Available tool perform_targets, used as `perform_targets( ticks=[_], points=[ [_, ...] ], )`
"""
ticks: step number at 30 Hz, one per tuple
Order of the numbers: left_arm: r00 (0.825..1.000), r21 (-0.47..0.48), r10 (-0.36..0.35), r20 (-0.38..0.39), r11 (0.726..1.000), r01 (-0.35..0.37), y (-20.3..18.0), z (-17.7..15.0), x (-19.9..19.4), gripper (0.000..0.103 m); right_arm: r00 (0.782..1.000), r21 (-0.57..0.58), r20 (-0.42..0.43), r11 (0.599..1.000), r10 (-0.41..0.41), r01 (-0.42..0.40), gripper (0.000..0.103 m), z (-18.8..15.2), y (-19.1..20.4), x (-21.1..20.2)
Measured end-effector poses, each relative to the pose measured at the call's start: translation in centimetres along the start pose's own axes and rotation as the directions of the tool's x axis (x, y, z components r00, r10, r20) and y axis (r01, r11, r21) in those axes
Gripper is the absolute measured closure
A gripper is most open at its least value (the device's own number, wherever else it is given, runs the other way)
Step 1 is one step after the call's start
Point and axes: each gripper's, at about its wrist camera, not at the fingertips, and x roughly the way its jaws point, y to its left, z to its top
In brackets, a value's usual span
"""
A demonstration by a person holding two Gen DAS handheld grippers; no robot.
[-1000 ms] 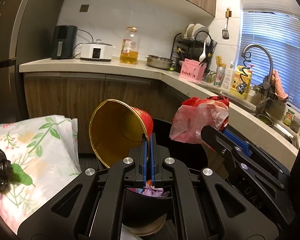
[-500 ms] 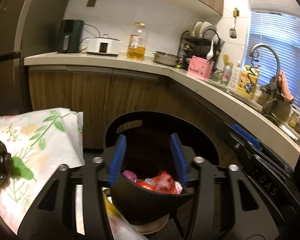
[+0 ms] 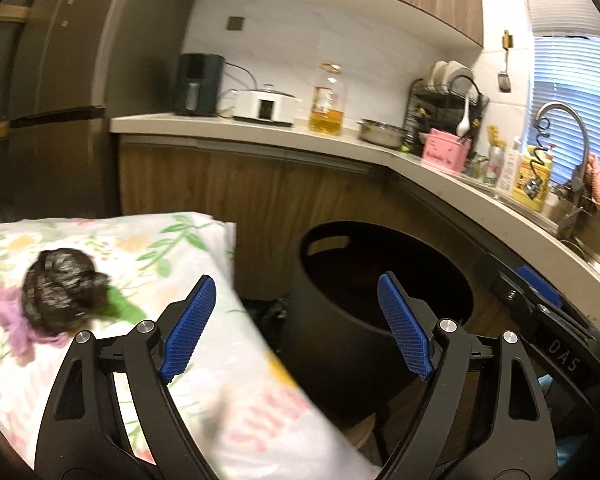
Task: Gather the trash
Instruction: 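Move both tools back toward the black bag and remaining cup on the sheet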
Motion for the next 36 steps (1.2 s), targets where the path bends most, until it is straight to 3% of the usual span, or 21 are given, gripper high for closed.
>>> perform_targets(
  ticks=[6,19,27,36],
  points=[
    [0.997,-0.033,0.079,0.013,0.996,-0.079,2.5,-0.7,-2.7,0.020,1.000,0.012,0.001,1.000,0.006,-0.006,0.023,-0.4,0.9,-1.2],
    [0.986,-0.094,0.164,0.013,0.982,-0.162,7.2,-1.6,-6.7,0.020,0.998,0.003,0.006,0.998,0.063,-0.063,0.023,-1.0,4.7,-2.4],
    [0.959,-0.136,0.282,-0.006,0.950,-0.280,11.9,-2.9,-8.3,0.020,0.990,-0.027,-0.019,0.990,0.138,-0.139,0.023,-2.3,8.7,-1.9],
    [0.918,-0.177,0.397,-0.028,0.901,-0.395,17.3,-3.6,-8.8,0.020,0.973,-0.068,-0.048,0.971,0.224,-0.227,0.023,-3.5,13.6,-0.3]
  ],
)
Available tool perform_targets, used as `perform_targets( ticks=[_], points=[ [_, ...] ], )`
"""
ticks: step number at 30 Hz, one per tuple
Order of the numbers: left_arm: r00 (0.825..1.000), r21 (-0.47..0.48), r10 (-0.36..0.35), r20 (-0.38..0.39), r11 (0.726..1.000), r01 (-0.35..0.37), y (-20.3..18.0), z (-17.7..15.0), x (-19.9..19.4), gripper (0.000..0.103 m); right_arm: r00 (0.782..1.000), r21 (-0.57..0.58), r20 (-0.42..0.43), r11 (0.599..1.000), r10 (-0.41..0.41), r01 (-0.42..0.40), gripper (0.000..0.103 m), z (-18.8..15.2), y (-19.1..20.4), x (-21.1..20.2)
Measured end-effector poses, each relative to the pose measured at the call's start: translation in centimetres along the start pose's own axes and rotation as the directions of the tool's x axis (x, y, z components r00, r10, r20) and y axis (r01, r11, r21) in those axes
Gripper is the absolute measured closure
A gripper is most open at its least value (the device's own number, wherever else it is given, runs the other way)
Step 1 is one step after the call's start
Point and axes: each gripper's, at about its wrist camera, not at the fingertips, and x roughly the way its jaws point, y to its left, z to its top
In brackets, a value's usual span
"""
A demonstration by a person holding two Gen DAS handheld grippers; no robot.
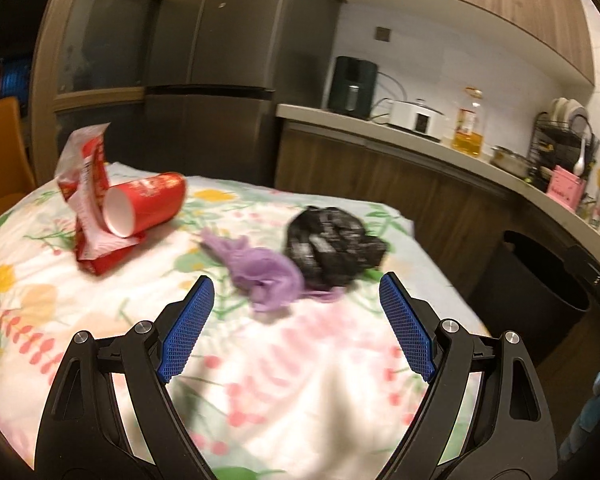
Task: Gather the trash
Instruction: 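Move both tools back toward the black bag and remaining cup on the sheet, then grasp the purple glove with the left tool while the right tool grasps the black bag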
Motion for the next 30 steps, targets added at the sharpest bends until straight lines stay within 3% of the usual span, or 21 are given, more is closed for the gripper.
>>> perform_targets(
  ticks=[5,13,18,24,30],
  points=[
    [0.999,-0.016,0.048,-0.006,0.999,-0.048,2.0,0.3,1.2,0.020,0.999,-0.011,-0.026,0.999,0.047,-0.047,0.023,-0.3,2.4,2.2],
    [0.997,-0.032,0.069,-0.046,0.997,-0.070,3.1,1.1,4.5,0.021,0.995,-0.033,-0.045,0.995,0.090,-0.091,0.023,-0.7,5.6,5.6],
    [0.991,-0.049,0.077,-0.108,0.995,-0.083,3.7,1.3,6.8,0.029,0.990,-0.044,-0.087,0.993,0.109,-0.113,0.024,-1.2,7.5,8.4],
    [0.978,-0.085,0.031,-0.206,0.995,-0.049,4.7,0.6,9.0,0.058,0.982,-0.065,-0.137,0.989,0.127,-0.137,0.026,-2.1,9.6,11.1],
    [0.977,-0.110,-0.022,-0.212,0.994,-0.001,5.1,0.1,9.1,0.091,0.973,-0.074,-0.182,0.985,0.139,-0.155,0.032,-2.6,10.9,12.8]
  ],
)
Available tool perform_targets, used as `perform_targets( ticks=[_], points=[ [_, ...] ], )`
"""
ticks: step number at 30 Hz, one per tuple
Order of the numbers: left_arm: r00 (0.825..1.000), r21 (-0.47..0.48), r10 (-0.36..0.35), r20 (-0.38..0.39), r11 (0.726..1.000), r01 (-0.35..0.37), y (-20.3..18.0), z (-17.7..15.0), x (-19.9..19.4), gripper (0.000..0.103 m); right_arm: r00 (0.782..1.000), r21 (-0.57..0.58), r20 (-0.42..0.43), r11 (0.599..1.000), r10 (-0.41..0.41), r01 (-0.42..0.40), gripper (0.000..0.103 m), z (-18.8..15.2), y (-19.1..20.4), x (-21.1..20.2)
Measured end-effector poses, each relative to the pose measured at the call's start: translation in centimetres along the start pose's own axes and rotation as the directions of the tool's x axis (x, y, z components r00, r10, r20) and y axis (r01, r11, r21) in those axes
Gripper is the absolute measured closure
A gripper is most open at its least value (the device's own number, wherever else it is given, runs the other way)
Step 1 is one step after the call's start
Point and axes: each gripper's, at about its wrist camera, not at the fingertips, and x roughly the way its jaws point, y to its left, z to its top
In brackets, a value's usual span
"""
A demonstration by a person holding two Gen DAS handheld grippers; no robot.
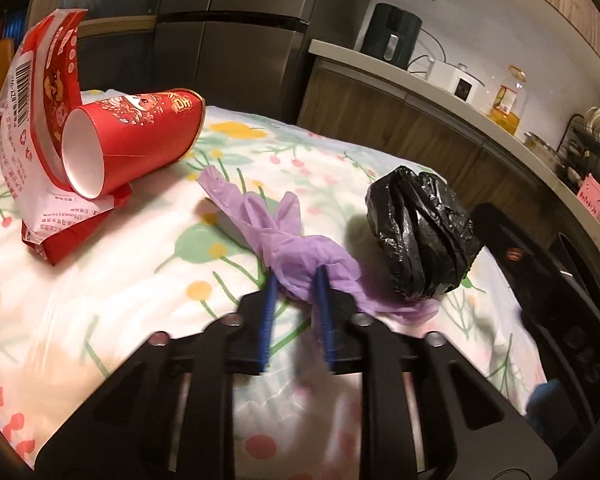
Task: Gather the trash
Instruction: 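Grasp the purple glove with the left tool while the right tool grasps the black bag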
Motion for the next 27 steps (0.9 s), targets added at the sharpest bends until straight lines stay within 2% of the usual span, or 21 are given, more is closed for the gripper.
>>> perform_targets(
  ticks=[2,8,10,14,16,20,27],
  points=[
    [1.000,-0.017,-0.003,0.008,1.000,0.003,0.4,0.0,-0.4,0.101,1.000,-0.006,-0.016,1.000,0.010,-0.010,0.034,0.0,0.3,0.6],
    [0.998,-0.055,0.013,0.067,0.998,-0.009,1.7,-0.2,-3.0,0.103,0.996,-0.048,-0.087,0.998,0.035,-0.039,0.050,-0.5,1.3,2.4],
    [0.996,-0.054,0.013,0.084,0.999,-0.009,1.9,-0.3,-3.8,0.103,0.993,-0.056,-0.108,0.997,0.046,-0.052,0.064,-0.5,1.4,2.9],
    [0.994,-0.051,0.012,0.108,0.999,-0.007,2.1,-0.2,-5.1,0.103,0.991,-0.058,-0.111,0.995,0.069,-0.076,0.081,-0.5,1.4,2.8],
    [0.993,-0.044,0.018,0.121,0.999,-0.013,2.1,-0.2,-5.7,0.103,0.992,-0.055,-0.103,0.995,0.078,-0.084,0.093,-0.3,1.3,2.5],
    [0.991,-0.031,0.025,0.132,0.999,-0.021,2.1,-0.3,-6.5,0.103,0.993,-0.065,-0.080,0.994,0.082,-0.087,0.096,-0.1,1.4,1.4],
    [0.990,-0.021,0.033,0.136,0.999,-0.030,2.0,-0.2,-7.8,0.103,0.996,-0.070,-0.040,0.994,0.081,-0.084,0.097,0.0,1.0,-1.5]
  ],
)
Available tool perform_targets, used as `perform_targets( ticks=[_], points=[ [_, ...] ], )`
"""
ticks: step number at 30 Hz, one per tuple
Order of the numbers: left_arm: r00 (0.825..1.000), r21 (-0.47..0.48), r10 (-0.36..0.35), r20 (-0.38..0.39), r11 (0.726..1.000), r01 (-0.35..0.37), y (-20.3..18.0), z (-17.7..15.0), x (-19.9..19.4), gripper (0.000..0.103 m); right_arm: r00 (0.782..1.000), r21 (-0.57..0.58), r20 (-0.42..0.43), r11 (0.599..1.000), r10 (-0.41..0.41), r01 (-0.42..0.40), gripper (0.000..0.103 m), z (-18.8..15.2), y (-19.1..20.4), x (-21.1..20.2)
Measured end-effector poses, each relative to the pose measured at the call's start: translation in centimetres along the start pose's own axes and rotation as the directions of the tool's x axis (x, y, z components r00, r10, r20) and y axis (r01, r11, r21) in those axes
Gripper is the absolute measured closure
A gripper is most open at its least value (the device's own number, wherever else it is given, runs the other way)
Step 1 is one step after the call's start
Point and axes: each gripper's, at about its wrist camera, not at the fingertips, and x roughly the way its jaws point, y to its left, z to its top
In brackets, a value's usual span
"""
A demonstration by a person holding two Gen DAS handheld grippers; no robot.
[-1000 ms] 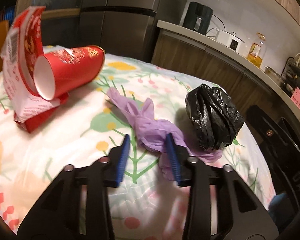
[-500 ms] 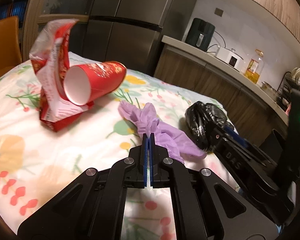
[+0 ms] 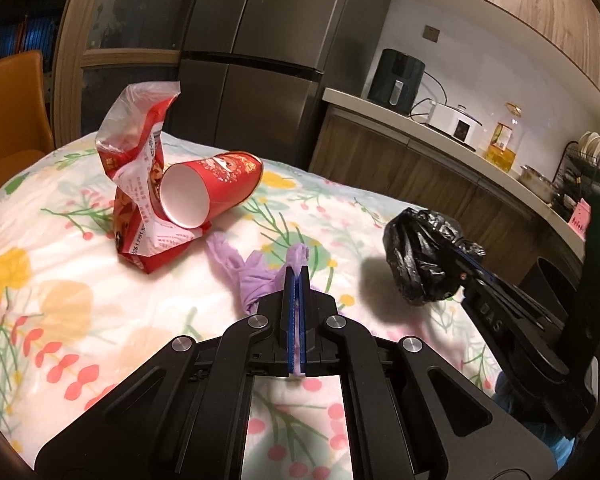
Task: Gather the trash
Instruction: 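Grasp the purple glove with the left tool while the right tool grasps the black bag, then carry the purple glove and black bag over the black bin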
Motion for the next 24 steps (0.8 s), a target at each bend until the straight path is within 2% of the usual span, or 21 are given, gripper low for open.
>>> perform_targets(
  ticks=[10,24],
  points=[
    [0.999,0.047,-0.022,0.031,0.999,0.020,-2.2,0.3,-2.7,0.103,0.996,0.016,0.085,1.000,-0.009,0.008,0.097,0.5,-1.1,-5.7],
    [0.990,0.138,-0.106,0.089,0.986,0.093,-8.1,0.6,-6.4,0.103,0.977,0.066,0.191,0.994,-0.098,0.087,0.097,1.1,-4.9,-13.2]
  ],
)
